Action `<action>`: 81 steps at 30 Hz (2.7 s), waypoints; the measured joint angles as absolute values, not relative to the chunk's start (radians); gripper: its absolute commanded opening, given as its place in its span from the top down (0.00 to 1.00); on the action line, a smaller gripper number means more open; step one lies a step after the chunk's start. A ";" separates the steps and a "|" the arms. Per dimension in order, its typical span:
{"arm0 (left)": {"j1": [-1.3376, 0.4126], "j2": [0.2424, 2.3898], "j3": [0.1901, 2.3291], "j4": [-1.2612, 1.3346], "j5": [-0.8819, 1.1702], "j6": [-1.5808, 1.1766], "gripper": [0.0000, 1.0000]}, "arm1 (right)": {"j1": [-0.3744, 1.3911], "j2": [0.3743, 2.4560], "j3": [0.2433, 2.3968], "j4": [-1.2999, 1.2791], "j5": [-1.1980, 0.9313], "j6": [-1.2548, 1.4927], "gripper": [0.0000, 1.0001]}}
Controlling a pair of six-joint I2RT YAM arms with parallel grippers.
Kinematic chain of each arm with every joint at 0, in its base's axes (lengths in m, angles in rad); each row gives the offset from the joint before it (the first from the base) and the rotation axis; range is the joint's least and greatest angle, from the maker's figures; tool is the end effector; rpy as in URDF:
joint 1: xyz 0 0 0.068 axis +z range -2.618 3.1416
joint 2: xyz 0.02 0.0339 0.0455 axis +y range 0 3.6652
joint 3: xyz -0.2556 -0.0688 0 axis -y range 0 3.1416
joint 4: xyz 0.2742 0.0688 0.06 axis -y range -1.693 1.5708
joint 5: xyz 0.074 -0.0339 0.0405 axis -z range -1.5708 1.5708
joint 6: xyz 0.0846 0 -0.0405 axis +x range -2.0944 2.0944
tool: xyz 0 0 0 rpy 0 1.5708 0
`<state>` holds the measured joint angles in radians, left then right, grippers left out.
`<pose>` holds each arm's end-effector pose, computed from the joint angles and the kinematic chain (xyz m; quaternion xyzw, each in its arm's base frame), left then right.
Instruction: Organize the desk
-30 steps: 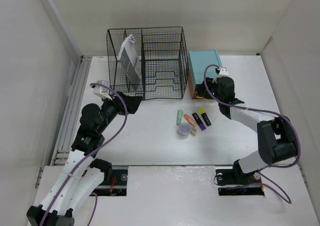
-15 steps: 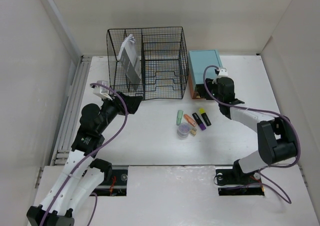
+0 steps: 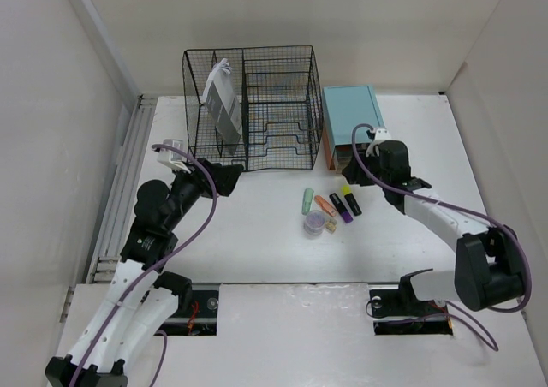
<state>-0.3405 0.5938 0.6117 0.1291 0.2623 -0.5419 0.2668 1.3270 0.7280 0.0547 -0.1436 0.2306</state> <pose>0.2144 -0.0992 0.3442 0.0334 0.6543 -0.3978 0.6423 0.3378 0.1049 0.1748 -0.0509 0.8681 0.1811 0.4593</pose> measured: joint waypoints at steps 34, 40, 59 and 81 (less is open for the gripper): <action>-0.340 0.591 0.624 0.129 0.263 -0.540 0.17 | 0.274 1.094 0.957 -0.496 -0.708 -0.361 0.22; -0.340 0.591 0.624 0.129 0.263 -0.537 0.17 | 0.447 1.268 1.089 -0.683 -0.696 -0.607 0.06; -0.340 0.591 0.625 0.114 0.260 -0.528 0.17 | 0.683 1.584 1.031 -0.649 -0.351 -0.808 0.06; -0.340 0.571 0.625 0.099 0.258 -0.512 0.17 | 0.749 1.638 1.032 -0.610 -0.327 -0.764 0.77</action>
